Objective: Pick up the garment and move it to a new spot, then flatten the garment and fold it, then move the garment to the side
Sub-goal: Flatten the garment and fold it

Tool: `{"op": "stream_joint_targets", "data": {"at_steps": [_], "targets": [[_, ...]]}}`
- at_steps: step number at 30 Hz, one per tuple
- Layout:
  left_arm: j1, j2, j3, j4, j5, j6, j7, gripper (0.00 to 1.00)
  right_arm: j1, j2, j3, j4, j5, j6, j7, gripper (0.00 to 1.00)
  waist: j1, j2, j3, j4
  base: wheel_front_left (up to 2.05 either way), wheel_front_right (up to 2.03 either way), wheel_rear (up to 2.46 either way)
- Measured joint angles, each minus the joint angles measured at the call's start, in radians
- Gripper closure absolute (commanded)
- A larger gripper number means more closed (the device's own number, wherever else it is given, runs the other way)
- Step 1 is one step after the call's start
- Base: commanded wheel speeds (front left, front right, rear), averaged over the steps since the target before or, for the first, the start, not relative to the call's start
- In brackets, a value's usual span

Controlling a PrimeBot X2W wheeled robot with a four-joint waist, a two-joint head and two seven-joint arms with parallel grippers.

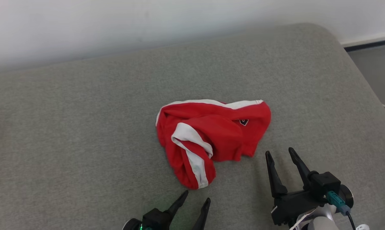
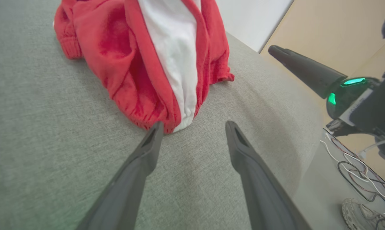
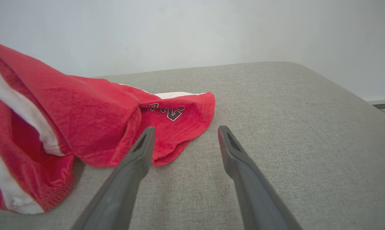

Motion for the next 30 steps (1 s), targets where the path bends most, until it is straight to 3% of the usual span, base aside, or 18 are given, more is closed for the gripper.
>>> {"op": "stream_joint_targets", "data": {"at_steps": [14, 15, 16, 17, 18, 19, 21, 30], "targets": [[-0.048, 0.000, 0.104, 0.033, 0.066, 0.000, 0.000, 0.00, -0.028, 0.013, -0.012, -0.006, 0.002, 0.000, 0.000, 0.00, 0.0000, 0.0001, 0.079, -0.087, 0.00, 0.00, 0.00], [-0.048, 0.000, 0.108, 0.033, 0.067, 0.000, 0.000, 0.13, -0.029, 0.014, -0.012, -0.006, 0.003, 0.000, 0.000, 0.00, 0.0000, 0.0001, 0.082, -0.091, 0.00, 0.00, 0.00], [-0.048, 0.000, 0.111, 0.033, 0.068, 0.000, 0.000, 0.33, -0.029, 0.015, -0.013, -0.006, 0.003, 0.000, 0.000, 0.00, 0.0000, 0.0001, 0.084, -0.095, 0.00, 0.00, 0.00], [-0.048, 0.000, 0.113, 0.034, 0.073, 0.000, 0.000, 0.61, -0.029, 0.016, -0.014, -0.005, 0.003, 0.000, 0.000, 0.00, 0.0000, 0.0001, 0.086, -0.097, 0.00, 0.00, 0.00], [-0.048, 0.000, 0.117, 0.032, 0.075, 0.000, 0.000, 0.78, -0.029, 0.018, -0.015, -0.004, 0.003, 0.000, 0.000, 0.00, 0.0000, 0.0001, 0.086, -0.098, 0.00, 0.00, 0.00], [-0.048, 0.000, 0.117, 0.032, 0.075, 0.000, 0.000, 0.78, -0.029, 0.018, -0.015, -0.004, 0.003, 0.000, 0.000, 0.00, 0.0000, 0.0001, 0.086, -0.098, 0.00, 0.00, 0.00], [-0.048, 0.000, 0.125, 0.013, 0.064, 0.000, 0.000, 1.00, -0.029, 0.020, -0.016, -0.001, 0.003, 0.000, 0.000, 0.00, -0.0001, 0.0001, 0.084, -0.096, 0.00, 0.00, 0.00], [0.020, 0.004, 0.258, -0.063, 0.119, 0.000, 0.000, 1.00, -0.010, 0.032, -0.011, 0.019, 0.015, 0.000, 0.000, 0.00, -0.0002, 0.0000, 0.025, -0.076, 0.00, 0.00, 0.00]]}}
